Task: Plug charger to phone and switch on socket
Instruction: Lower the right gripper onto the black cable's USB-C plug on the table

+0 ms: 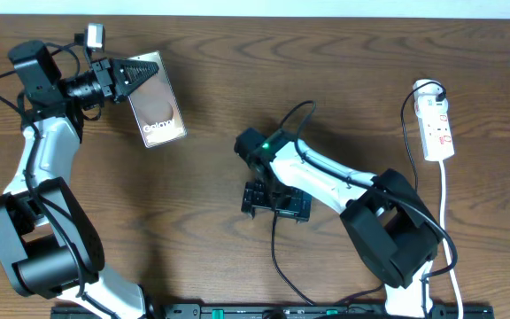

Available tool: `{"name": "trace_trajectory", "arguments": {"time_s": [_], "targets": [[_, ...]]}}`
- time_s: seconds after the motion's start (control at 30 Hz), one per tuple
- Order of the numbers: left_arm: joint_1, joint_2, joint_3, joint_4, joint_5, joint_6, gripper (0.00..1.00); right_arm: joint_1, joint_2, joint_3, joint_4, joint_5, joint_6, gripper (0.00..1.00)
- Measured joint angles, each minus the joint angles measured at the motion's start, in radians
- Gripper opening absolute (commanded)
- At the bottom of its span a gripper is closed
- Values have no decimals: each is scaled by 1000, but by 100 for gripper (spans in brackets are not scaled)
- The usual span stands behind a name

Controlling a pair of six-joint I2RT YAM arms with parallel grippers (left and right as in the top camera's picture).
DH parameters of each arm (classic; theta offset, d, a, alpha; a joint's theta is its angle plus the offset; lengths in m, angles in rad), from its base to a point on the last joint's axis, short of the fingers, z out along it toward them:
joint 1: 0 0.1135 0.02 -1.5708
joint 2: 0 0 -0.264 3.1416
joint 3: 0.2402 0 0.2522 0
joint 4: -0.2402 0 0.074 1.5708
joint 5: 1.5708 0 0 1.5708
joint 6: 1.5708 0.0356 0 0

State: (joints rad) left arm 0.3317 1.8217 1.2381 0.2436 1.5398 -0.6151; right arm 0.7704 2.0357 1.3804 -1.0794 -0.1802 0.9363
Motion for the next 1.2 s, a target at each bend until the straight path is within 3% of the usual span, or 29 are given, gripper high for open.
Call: {"name": "trace_trajectory", "arguments": {"time_s": [0.47,0.53,0.57,0.7,0.9,1.2], "targets": [[0,0,0,0,0,13,7,49,-5,-55,79,-18,38,71],[0,0,0,0,0,14,8,49,-5,-56,82,-18,42,61],[0,0,0,0,0,14,8,49,-5,-56,82,-18,45,51],[0,0,0,0,0,14,7,49,-6,-56,84,-14,51,34],[0,0,0,0,0,14,7,47,-6,-56,85,-11,55,32],[0,0,0,0,0,14,7,45,-8,-60,85,-7,57,15]]}}
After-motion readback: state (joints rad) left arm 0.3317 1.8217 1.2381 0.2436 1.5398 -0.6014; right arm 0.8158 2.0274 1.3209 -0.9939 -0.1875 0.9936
